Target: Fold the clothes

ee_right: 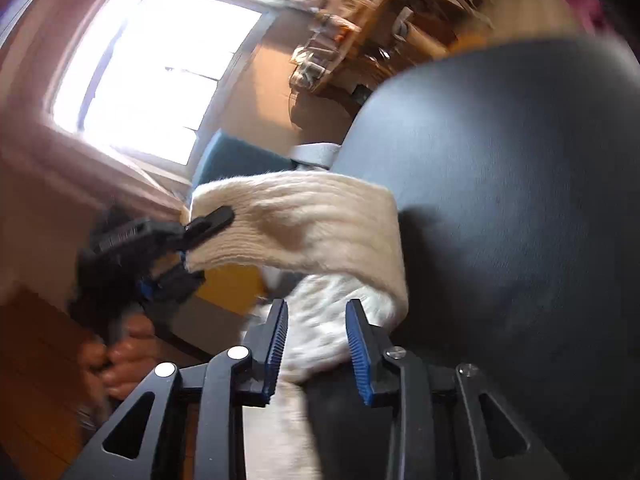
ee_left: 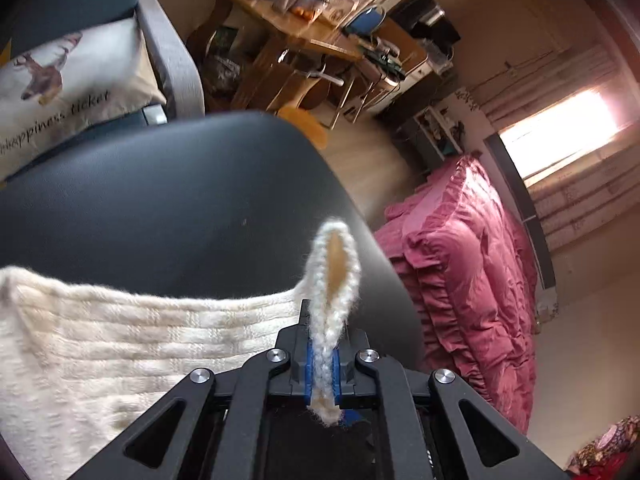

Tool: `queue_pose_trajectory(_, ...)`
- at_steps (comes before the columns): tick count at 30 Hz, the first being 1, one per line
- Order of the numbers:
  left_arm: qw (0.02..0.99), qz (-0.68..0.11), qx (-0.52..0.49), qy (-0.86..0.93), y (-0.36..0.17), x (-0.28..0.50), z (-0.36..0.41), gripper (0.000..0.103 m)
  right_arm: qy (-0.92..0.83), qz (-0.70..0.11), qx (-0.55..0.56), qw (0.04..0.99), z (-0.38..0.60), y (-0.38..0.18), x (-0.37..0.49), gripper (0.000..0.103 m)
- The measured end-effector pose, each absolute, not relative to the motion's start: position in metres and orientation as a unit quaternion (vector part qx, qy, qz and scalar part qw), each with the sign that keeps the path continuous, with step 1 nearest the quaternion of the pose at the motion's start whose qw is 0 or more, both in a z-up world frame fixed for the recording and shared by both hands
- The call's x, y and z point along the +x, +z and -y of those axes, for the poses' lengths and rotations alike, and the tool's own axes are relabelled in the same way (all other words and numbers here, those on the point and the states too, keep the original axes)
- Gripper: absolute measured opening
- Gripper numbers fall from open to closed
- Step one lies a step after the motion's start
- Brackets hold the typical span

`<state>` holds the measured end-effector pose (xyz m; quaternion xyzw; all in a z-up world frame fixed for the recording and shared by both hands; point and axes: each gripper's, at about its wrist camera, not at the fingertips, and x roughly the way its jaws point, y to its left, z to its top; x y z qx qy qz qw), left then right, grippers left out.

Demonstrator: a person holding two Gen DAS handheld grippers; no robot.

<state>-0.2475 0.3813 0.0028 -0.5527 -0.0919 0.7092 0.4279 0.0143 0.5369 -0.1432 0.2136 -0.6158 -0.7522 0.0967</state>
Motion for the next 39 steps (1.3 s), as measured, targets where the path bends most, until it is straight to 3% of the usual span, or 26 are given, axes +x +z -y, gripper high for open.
queue_pose_trajectory(2, 0.428, 0.107, -0.526, 0.727, 0.033, -0.259, -0.355, 0.007, -0.697, 0.678, 0.189, 0.134, -0.525, -0.158, 0.016, 0.043)
queue_pose_trajectory(5, 0.423, 0.129, -0.492, 0.750, 0.072, -0.271, -0.315, 0.007, -0.646, 0.721, 0.182, 0.173, -0.498, -0.169, 0.004, 0.064)
queue_pose_trajectory(7, 0.417, 0.146, -0.475, 0.761, 0.090, -0.277, -0.282, 0.007, -0.609, 0.753, 0.164, 0.187, -0.480, -0.174, -0.007, 0.085)
queue_pose_trajectory(8, 0.414, 0.153, -0.468, 0.766, 0.097, -0.277, -0.267, 0.007, -0.591, 0.768, 0.154, 0.193, -0.473, -0.177, -0.013, 0.088)
queue_pose_trajectory(21, 0.404, 0.227, -0.407, 0.787, 0.131, -0.266, -0.124, 0.007, -0.468, 0.859, 0.121, 0.169, -0.386, -0.207, -0.082, 0.088)
queue_pose_trajectory(30, 0.397, 0.264, -0.365, 0.799, 0.133, -0.252, -0.033, 0.007, -0.506, 0.842, 0.140, 0.128, -0.386, -0.216, -0.102, 0.088)
queue_pose_trajectory(34, 0.329, 0.283, -0.394, 0.810, 0.078, -0.256, 0.029, 0.007, -0.561, 0.798, 0.181, 0.125, -0.392, -0.206, -0.102, 0.087)
queue_pose_trajectory(39, 0.217, 0.307, -0.480, 0.793, -0.034, -0.274, 0.089, 0.007, -0.608, 0.745, 0.241, 0.129, -0.385, -0.193, -0.113, 0.087)
